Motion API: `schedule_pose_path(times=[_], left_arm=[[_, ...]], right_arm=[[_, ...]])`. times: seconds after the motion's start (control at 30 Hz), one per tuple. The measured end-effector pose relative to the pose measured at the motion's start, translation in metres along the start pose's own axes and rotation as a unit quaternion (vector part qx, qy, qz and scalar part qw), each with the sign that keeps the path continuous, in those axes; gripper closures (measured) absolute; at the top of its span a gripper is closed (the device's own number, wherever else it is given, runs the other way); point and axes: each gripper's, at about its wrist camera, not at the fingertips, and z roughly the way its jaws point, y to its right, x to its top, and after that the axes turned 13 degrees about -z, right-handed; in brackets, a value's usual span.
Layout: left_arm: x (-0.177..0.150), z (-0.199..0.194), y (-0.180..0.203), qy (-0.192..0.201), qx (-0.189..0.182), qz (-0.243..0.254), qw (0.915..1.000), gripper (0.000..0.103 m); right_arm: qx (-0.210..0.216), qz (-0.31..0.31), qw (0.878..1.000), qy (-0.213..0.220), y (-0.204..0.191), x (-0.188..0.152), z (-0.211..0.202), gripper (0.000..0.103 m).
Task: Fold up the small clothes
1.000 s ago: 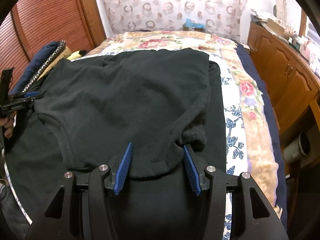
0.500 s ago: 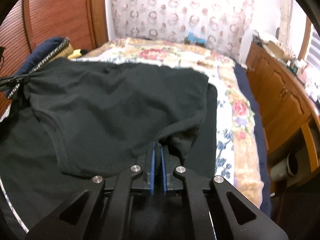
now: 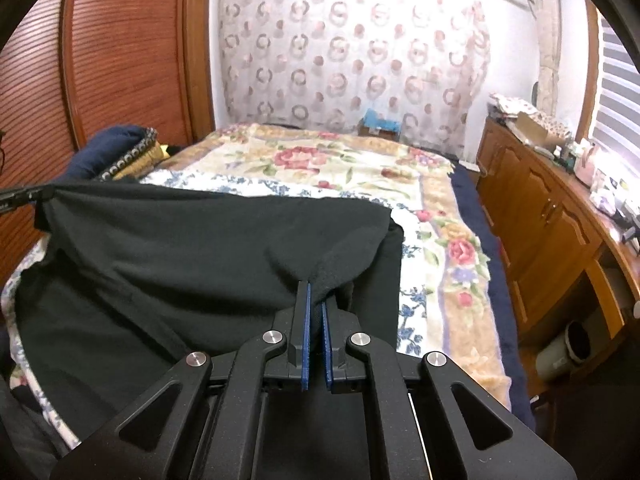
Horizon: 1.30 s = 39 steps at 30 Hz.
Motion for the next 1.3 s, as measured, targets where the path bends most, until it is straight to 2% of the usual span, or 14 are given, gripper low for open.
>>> schedule_pose_path(times=[0.27, 0.43, 0.67, 0.83, 0.93, 1.0, 1.07, 1.1, 1.17, 1.3], left_arm=[[-0.035, -0.044, 0.003, 0.008, 0.000, -0.005, 1.0000, 0.103], [-0.073, -0.051, 0.004, -0.029, 0.007, -0.008, 0.9995, 0.103], [-0.100, -0.027, -0.009, -0.069, 0.035, -0.011, 0.9969, 0.101], [-0.104, -0.024, -0.011, -0.074, 0.050, -0.008, 0.9960, 0.096], [-0.104, -0.030, -0.015, -0.069, 0.048, -0.014, 0.9963, 0.083], [-0.102, -0.036, -0.022, -0.062, 0.047, -0.019, 0.9967, 0.075], [-0.099, -0.039, -0.027, -0.056, 0.050, -0.024, 0.9969, 0.059], [-0.097, -0.040, -0.031, -0.054, 0.054, -0.026, 0.9967, 0.057], [-0.096, -0.040, -0.040, -0.055, 0.067, -0.028, 0.9959, 0.046], [-0.099, -0.030, -0.055, -0.070, 0.082, -0.031, 0.9937, 0.044]], right_arm=[[-0.016, -0.004, 1.000, 0.027, -0.014, -0.011, -0.062, 0.101], [-0.013, -0.006, 1.000, 0.017, -0.027, -0.034, -0.090, 0.101], [0.020, 0.029, 0.999, -0.034, -0.033, -0.078, -0.061, 0.101], [0.015, 0.032, 0.998, -0.054, -0.040, -0.090, -0.050, 0.098], [0.009, 0.025, 0.998, -0.054, -0.041, -0.089, -0.054, 0.094], [0.002, 0.022, 0.999, -0.048, -0.042, -0.085, -0.061, 0.084], [-0.007, 0.022, 0.999, -0.042, -0.041, -0.082, -0.067, 0.075], [-0.011, 0.022, 0.999, -0.038, -0.041, -0.081, -0.069, 0.072], [-0.018, 0.021, 0.999, -0.028, -0.041, -0.076, -0.073, 0.066], [-0.018, 0.019, 1.000, -0.012, -0.045, -0.067, -0.073, 0.059]])
